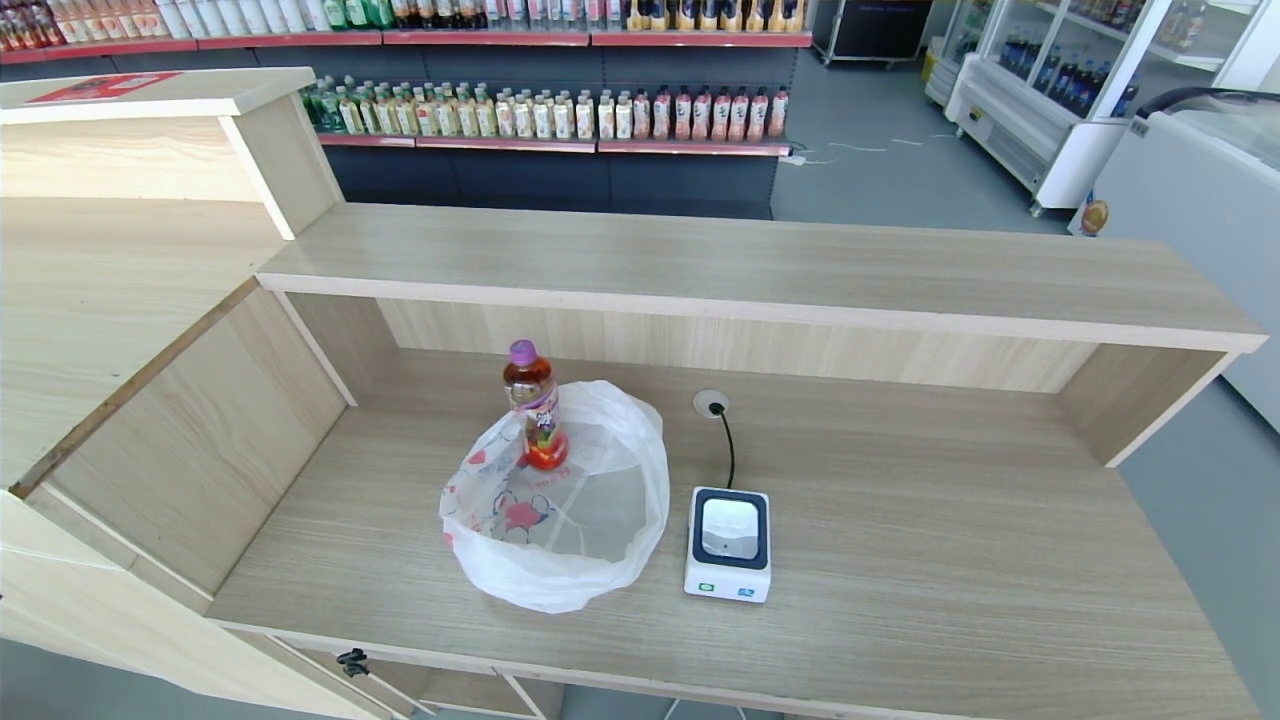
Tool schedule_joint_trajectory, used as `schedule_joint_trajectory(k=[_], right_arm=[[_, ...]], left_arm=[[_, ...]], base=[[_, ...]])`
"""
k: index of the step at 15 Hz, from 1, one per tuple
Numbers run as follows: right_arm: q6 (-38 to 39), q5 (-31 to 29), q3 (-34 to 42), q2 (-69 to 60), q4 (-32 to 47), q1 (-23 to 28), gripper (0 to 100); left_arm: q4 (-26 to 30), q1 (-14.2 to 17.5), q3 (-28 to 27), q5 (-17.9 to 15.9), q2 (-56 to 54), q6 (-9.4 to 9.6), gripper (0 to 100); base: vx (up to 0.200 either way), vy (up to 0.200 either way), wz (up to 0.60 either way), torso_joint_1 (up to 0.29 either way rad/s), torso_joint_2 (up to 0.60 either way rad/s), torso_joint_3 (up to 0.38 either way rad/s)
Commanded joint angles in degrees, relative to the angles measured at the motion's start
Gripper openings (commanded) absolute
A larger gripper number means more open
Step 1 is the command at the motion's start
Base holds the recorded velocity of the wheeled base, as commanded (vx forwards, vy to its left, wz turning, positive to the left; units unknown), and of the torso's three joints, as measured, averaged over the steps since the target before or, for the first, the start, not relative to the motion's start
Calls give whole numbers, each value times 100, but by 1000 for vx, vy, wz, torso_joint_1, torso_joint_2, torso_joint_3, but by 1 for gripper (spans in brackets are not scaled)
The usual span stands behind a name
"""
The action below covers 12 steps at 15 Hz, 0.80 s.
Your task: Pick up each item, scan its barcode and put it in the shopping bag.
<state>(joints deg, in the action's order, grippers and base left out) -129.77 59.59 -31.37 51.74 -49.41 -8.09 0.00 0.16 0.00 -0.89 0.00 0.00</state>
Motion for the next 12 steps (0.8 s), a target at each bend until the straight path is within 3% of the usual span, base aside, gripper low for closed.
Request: schedule_joint_trajectory(k=[1, 12], right_arm=[[-128, -53, 113, -129, 1, -412, 0], [-286, -202, 781, -410, -25, -843, 0]], left_arm=[[0, 2, 0, 1, 0, 0, 100], [0, 2, 0, 1, 0, 0, 100]], base=[[0, 0, 0, 0, 0, 0], [0, 0, 0, 0, 0, 0]])
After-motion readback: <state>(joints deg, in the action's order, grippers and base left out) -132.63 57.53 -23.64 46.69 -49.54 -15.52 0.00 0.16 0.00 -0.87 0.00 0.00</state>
